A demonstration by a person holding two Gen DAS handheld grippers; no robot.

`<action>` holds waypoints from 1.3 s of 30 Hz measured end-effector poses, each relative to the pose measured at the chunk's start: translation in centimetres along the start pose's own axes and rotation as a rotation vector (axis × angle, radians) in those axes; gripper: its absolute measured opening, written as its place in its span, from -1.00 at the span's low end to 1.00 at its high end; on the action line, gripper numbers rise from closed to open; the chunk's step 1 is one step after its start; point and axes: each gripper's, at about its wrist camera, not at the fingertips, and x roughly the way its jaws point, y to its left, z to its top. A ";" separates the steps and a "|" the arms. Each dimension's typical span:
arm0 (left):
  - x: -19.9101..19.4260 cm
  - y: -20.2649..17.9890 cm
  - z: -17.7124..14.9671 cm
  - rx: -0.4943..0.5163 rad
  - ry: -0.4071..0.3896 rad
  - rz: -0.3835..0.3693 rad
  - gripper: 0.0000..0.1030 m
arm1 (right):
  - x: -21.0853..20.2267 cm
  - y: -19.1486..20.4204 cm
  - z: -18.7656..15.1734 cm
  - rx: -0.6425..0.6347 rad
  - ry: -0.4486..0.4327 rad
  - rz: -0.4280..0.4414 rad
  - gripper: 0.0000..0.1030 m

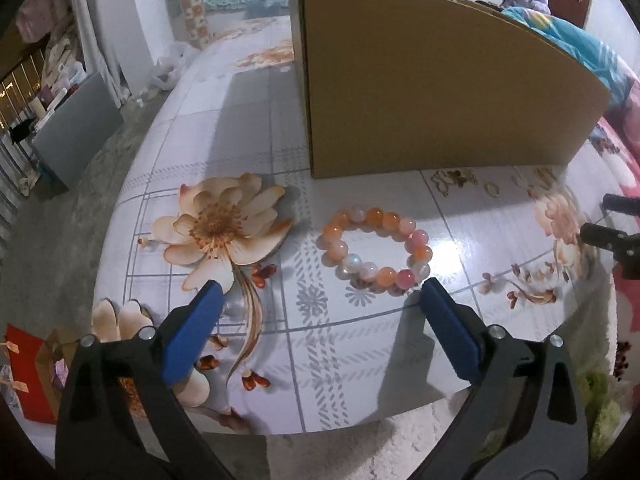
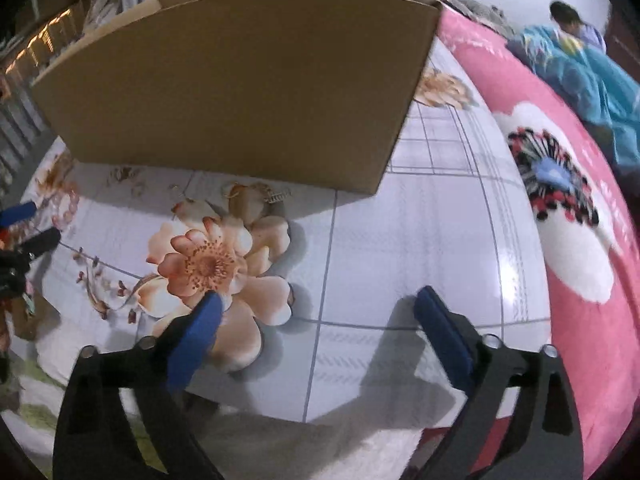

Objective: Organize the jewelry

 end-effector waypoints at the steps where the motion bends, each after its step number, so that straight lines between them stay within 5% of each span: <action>1: 0.0 0.0 -0.1 0.002 -0.006 0.004 0.87 | 0.0 0.0 0.0 -0.006 -0.007 0.003 0.87; 9: 0.2 0.2 0.6 -0.007 0.059 -0.010 0.87 | 0.3 -0.6 -0.2 0.033 -0.011 0.030 0.88; 17: 0.7 0.1 1.2 0.018 0.037 -0.006 0.86 | -1.1 -0.3 0.2 0.065 -0.059 0.031 0.87; 20: -1.1 0.3 1.7 0.022 -0.077 0.003 0.84 | -3.2 0.0 0.6 0.091 -0.137 0.123 0.87; 23: -2.9 0.6 3.0 0.019 -0.188 -0.012 0.77 | -4.8 0.5 2.0 0.106 -0.220 0.232 0.66; 26: -3.4 0.5 4.4 0.018 -0.235 -0.030 0.33 | -5.0 0.7 3.4 0.130 -0.242 0.310 0.22; 30: -2.9 0.0 5.7 0.037 -0.254 -0.085 0.00 | -4.1 0.5 5.2 0.171 -0.219 0.403 -0.23; 39: -1.4 0.6 7.2 -0.001 -0.287 -0.086 -0.23 | -3.0 0.3 6.2 0.240 -0.220 0.485 -0.40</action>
